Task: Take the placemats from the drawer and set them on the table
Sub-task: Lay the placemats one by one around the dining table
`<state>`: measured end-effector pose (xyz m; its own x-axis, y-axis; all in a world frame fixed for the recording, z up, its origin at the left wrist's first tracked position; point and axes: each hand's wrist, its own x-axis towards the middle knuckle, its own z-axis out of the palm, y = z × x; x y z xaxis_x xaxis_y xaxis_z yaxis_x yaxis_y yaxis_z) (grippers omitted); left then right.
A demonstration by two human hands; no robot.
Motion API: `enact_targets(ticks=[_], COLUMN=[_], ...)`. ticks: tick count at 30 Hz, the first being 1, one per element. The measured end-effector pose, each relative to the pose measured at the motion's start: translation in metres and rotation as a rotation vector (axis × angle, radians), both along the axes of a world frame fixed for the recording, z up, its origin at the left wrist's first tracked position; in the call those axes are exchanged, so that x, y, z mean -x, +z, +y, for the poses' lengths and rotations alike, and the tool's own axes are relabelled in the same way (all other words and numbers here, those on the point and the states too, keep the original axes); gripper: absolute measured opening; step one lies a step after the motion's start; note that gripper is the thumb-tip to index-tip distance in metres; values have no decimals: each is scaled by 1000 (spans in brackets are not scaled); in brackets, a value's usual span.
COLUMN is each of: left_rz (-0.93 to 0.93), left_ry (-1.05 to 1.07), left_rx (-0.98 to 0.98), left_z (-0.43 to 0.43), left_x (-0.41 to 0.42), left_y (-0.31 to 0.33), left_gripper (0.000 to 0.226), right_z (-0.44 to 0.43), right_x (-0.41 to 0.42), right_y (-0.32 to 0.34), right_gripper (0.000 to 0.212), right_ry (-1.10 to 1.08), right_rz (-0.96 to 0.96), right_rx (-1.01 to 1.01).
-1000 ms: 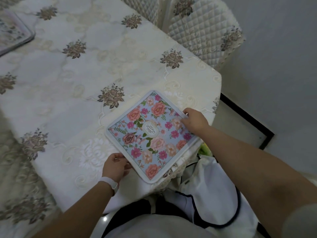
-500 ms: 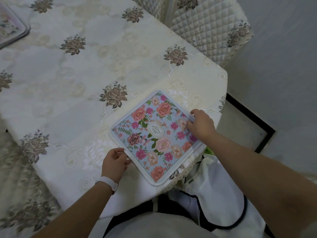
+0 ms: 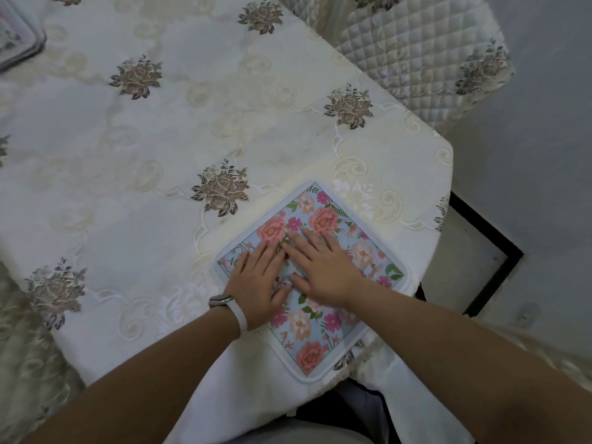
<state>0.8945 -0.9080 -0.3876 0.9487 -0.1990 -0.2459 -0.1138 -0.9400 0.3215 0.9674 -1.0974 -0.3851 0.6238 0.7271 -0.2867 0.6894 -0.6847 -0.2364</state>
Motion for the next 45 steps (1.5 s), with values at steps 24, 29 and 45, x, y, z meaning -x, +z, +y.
enact_targets(ticks=[24, 29, 45], left_rz=[-3, -7, 43], left_ry=[137, 179, -39], left_rx=[-133, -130, -158], left_z=[58, 75, -3], left_x=[-57, -31, 62], left_y=[-10, -8, -6], left_gripper=[83, 85, 94], right_z=[7, -41, -108], right_x=[-95, -67, 44], right_y=[-8, -7, -6], right_gripper=[70, 69, 72], right_ry=[-406, -429, -576], right_rz=[-36, -39, -24], right_rx=[7, 34, 86])
